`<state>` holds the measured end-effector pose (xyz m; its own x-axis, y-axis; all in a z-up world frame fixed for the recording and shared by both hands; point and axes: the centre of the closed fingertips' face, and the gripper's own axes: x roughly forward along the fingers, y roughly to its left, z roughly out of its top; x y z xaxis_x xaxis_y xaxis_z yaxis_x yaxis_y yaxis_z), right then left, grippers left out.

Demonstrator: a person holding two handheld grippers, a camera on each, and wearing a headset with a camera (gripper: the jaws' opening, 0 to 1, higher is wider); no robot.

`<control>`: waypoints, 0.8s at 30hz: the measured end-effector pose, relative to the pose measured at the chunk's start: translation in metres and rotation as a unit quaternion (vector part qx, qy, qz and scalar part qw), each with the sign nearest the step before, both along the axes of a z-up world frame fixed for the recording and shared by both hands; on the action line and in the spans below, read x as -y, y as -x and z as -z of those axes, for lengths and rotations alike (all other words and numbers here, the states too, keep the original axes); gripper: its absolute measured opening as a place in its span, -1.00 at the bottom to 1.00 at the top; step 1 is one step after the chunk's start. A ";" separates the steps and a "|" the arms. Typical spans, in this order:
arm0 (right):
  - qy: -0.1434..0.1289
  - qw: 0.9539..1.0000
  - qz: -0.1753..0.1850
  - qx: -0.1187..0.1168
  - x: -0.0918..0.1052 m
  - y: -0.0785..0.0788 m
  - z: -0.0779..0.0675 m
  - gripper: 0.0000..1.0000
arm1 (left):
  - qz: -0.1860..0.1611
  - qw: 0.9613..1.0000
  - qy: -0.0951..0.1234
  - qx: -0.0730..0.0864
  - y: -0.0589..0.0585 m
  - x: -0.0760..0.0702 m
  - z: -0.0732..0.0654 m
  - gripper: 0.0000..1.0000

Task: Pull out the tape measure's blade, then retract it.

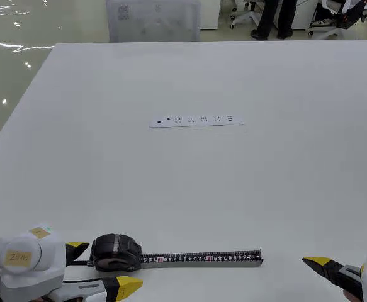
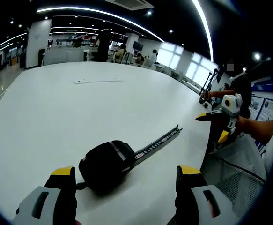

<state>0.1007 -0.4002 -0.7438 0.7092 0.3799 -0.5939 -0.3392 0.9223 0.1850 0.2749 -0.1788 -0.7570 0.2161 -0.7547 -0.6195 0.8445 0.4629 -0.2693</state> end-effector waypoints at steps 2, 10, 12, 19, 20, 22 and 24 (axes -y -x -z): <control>-0.001 1.000 0.001 0.000 0.001 0.000 0.000 0.79 | 0.002 1.000 -0.004 -0.001 0.000 0.001 0.002 0.71; -0.001 1.000 0.002 0.002 0.002 0.000 0.000 0.79 | 0.003 1.000 -0.010 -0.008 0.002 0.006 0.006 0.70; -0.001 1.000 0.003 0.004 0.003 -0.001 0.000 0.80 | 0.003 1.000 -0.011 -0.007 0.003 0.007 0.005 0.72; -0.010 1.000 -0.003 0.001 -0.001 -0.004 0.005 0.79 | -0.011 1.000 -0.011 -0.002 0.003 0.007 0.005 0.71; -0.012 1.000 -0.003 0.002 -0.002 -0.005 0.006 0.79 | -0.012 1.000 -0.012 -0.001 0.003 0.008 0.005 0.72; -0.011 1.000 -0.007 0.000 -0.004 -0.007 0.007 0.79 | -0.016 1.000 -0.015 0.003 0.003 0.008 0.006 0.72; -0.013 1.000 -0.007 0.002 -0.004 -0.009 0.007 0.78 | -0.027 1.000 -0.013 0.004 0.001 0.008 0.005 0.71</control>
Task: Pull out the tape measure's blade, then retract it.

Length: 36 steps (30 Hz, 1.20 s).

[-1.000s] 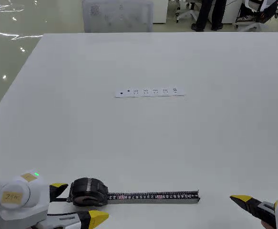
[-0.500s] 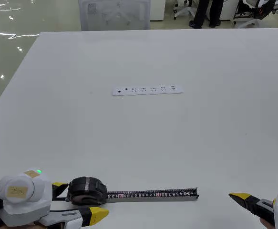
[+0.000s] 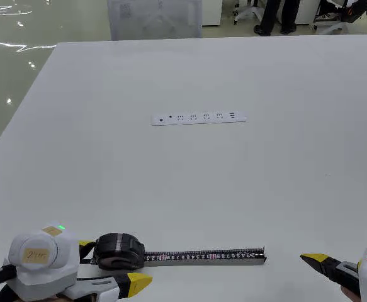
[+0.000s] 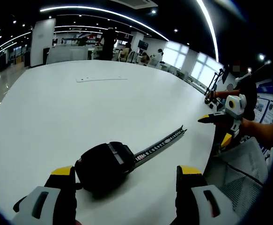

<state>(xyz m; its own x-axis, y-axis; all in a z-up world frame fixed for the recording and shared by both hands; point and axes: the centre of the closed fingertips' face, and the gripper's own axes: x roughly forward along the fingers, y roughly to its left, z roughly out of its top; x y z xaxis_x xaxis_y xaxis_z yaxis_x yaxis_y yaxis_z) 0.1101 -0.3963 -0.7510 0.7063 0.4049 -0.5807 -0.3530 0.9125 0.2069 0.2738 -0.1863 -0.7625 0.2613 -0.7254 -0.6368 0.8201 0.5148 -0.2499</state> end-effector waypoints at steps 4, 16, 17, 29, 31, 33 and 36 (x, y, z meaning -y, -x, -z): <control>0.000 1.000 -0.002 0.005 0.000 -0.005 -0.001 0.78 | -0.016 1.000 -0.003 0.002 -0.002 0.003 0.001 0.71; -0.001 1.000 -0.014 0.014 0.002 -0.022 0.002 0.75 | -0.070 0.997 -0.007 0.006 -0.010 0.004 0.004 0.64; -0.002 1.000 -0.020 0.013 0.001 -0.023 0.004 0.73 | -0.074 0.997 -0.008 0.006 -0.010 0.004 0.004 0.62; 0.008 0.999 -0.048 0.017 0.001 -0.037 0.018 0.54 | -0.115 0.993 0.002 0.004 -0.016 0.004 0.009 0.57; 0.008 0.999 -0.050 0.017 0.002 -0.040 0.020 0.51 | -0.124 0.992 0.005 0.002 -0.016 0.005 0.009 0.57; 0.009 0.998 -0.052 0.017 0.005 -0.042 0.022 0.50 | -0.141 0.990 0.011 -0.005 -0.018 0.004 0.012 0.55; 0.006 0.999 -0.051 0.017 0.006 -0.044 0.024 0.49 | -0.154 0.988 0.017 -0.005 -0.020 0.003 0.010 0.52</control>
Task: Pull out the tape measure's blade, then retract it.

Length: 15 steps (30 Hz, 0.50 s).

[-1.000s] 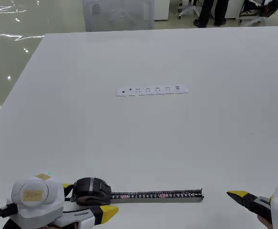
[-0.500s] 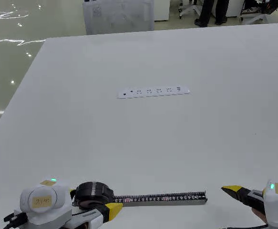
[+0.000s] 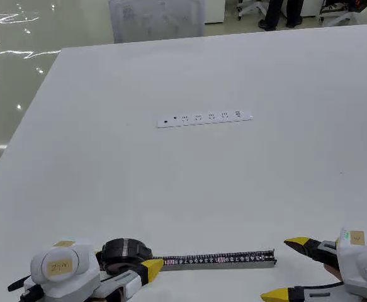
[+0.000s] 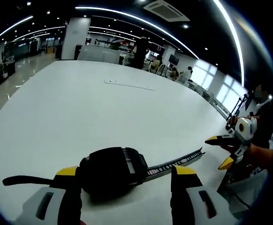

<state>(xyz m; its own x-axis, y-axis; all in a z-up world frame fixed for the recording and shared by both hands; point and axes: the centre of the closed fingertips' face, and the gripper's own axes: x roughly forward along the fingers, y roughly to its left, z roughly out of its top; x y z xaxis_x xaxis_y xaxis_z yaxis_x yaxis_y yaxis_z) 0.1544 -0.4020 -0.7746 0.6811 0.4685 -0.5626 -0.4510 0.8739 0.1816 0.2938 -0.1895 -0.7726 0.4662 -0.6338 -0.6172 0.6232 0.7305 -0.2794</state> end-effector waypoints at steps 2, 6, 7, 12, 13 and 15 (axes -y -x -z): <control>-0.002 1.000 0.001 -0.002 0.001 -0.001 0.002 0.49 | -0.002 1.000 -0.002 0.002 0.000 0.000 0.001 0.51; -0.003 1.000 -0.001 -0.003 0.003 -0.004 0.006 0.47 | -0.009 1.000 -0.003 0.003 -0.001 0.001 0.002 0.50; -0.004 1.000 -0.002 -0.003 0.003 -0.005 0.006 0.46 | -0.014 1.000 0.000 0.003 -0.002 0.001 0.002 0.50; 0.005 1.000 -0.019 -0.007 0.002 -0.007 0.010 0.39 | -0.024 1.000 -0.004 0.005 -0.003 0.002 0.004 0.51; 0.006 1.000 -0.021 -0.008 0.002 -0.007 0.010 0.39 | -0.024 1.000 -0.004 0.006 -0.003 0.002 0.004 0.51; 0.008 1.000 -0.027 -0.008 0.002 -0.008 0.012 0.37 | -0.029 1.000 -0.007 0.010 -0.004 0.001 0.004 0.50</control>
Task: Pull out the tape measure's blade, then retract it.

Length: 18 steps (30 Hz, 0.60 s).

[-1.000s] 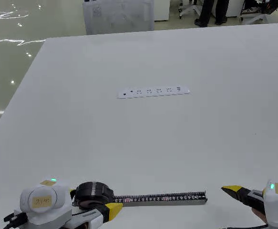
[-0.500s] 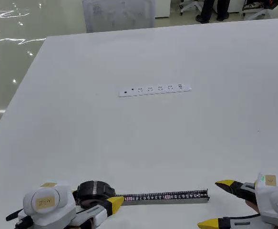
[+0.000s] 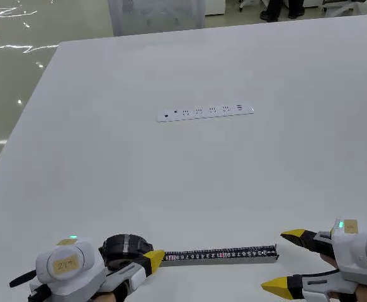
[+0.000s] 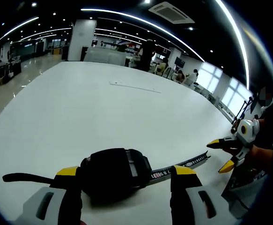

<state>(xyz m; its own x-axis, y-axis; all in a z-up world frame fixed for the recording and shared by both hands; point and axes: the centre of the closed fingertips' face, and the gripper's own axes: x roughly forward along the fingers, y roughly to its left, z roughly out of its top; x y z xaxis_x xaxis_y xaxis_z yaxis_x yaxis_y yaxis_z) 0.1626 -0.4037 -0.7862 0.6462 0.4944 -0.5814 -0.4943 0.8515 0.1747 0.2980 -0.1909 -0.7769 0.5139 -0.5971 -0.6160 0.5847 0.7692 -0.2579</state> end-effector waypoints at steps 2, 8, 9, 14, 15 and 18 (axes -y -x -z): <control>0.003 1.000 -0.005 0.000 0.000 -0.001 0.001 0.35 | -0.003 1.000 -0.007 0.004 -0.001 0.000 0.002 0.49; 0.012 1.000 -0.019 0.005 0.000 -0.004 0.003 0.23 | -0.017 1.000 -0.012 0.009 -0.004 -0.001 0.004 0.46; 0.013 1.000 -0.020 0.005 0.001 -0.004 0.004 0.21 | -0.018 1.000 -0.013 0.007 -0.005 -0.002 0.004 0.45; 0.018 0.999 -0.028 0.003 0.004 -0.005 0.009 0.12 | -0.027 0.999 -0.021 0.008 -0.007 -0.002 0.008 0.41; 0.019 0.999 -0.029 0.004 0.005 -0.005 0.009 0.10 | -0.028 0.999 -0.022 0.009 -0.007 -0.003 0.008 0.40; 0.024 0.999 -0.035 0.007 0.007 -0.005 0.011 0.02 | -0.033 0.999 -0.023 0.010 -0.008 -0.003 0.008 0.40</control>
<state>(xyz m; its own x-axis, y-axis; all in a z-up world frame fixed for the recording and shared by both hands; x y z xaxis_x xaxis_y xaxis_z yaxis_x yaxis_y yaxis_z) 0.1674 -0.4103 -0.7972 0.6195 0.5100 -0.5967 -0.5544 0.8225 0.1275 0.3061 -0.1882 -0.7851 0.5638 -0.5326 -0.6312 0.5362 0.8174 -0.2108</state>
